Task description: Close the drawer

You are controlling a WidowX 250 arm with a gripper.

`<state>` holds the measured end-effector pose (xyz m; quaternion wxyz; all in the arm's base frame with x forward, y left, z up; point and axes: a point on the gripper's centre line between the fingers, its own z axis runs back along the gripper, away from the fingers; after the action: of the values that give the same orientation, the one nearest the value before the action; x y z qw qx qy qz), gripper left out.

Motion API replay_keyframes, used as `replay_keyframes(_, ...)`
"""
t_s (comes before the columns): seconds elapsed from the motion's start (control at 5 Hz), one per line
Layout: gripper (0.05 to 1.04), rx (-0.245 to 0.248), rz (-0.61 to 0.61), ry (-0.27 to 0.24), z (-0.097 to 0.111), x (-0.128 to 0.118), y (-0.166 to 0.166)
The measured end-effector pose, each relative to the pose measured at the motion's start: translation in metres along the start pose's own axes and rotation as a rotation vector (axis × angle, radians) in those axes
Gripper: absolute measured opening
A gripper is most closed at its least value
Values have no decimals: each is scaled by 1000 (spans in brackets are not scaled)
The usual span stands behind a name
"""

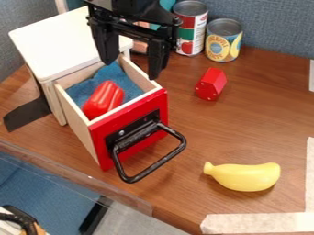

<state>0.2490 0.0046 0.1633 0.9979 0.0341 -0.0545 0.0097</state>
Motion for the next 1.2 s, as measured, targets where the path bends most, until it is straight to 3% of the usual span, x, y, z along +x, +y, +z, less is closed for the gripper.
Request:
replay_keyframes(0.2, 999, 1, -7, 24, -7, -3, -1)
replay_keyframes(0.6, 999, 25, -179, 82, -38, -28, -21)
replay_keyframes(1.2, 999, 32, -403, 67, -65, -42, -67)
